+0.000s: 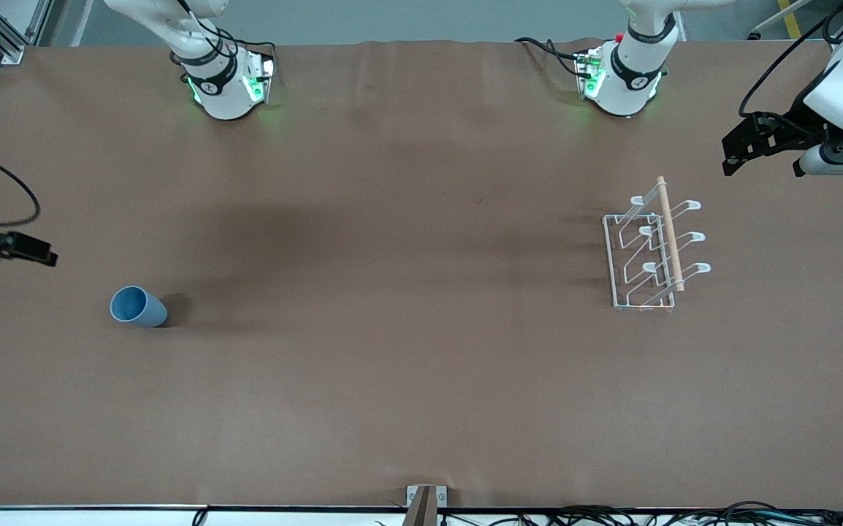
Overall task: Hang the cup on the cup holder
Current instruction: 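Move the right gripper down toward the light blue cup, then grasp the blue cup's rim with the right gripper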
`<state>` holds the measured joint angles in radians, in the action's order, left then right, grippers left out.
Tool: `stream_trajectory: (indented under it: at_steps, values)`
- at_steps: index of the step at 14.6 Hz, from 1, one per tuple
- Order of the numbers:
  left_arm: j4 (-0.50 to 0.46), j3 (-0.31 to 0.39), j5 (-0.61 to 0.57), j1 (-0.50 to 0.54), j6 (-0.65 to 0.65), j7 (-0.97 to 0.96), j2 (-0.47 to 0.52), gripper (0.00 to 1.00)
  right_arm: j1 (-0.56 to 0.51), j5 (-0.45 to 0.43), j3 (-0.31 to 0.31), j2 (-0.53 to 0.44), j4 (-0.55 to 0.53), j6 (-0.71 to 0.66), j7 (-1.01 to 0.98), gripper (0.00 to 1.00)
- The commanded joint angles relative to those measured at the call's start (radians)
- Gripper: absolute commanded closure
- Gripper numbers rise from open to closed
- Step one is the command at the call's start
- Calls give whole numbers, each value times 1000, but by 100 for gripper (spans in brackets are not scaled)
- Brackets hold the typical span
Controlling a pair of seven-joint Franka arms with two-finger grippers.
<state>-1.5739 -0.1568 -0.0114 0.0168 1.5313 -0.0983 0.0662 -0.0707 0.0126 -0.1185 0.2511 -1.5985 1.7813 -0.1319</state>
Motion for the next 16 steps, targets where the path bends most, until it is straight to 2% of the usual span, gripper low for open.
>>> stream_trajectory:
  at_steps: [1,4,9,11,16]
  values:
    - [20,-4,14,9,0,15,-9,0,-30,4,5,54,-69,129,-38,3]
    - [20,-4,13,11,0,15,-9,0,-38,6,7,120,-116,249,-38,5]
    - [20,-4,13,11,-2,15,-12,0,-52,33,10,207,-121,297,-38,10]
    - [20,-4,13,11,-2,15,-12,0,-58,85,10,223,-139,300,-49,12]
    - [18,-3,13,11,-3,15,-12,0,-60,87,10,241,-225,444,-110,16]
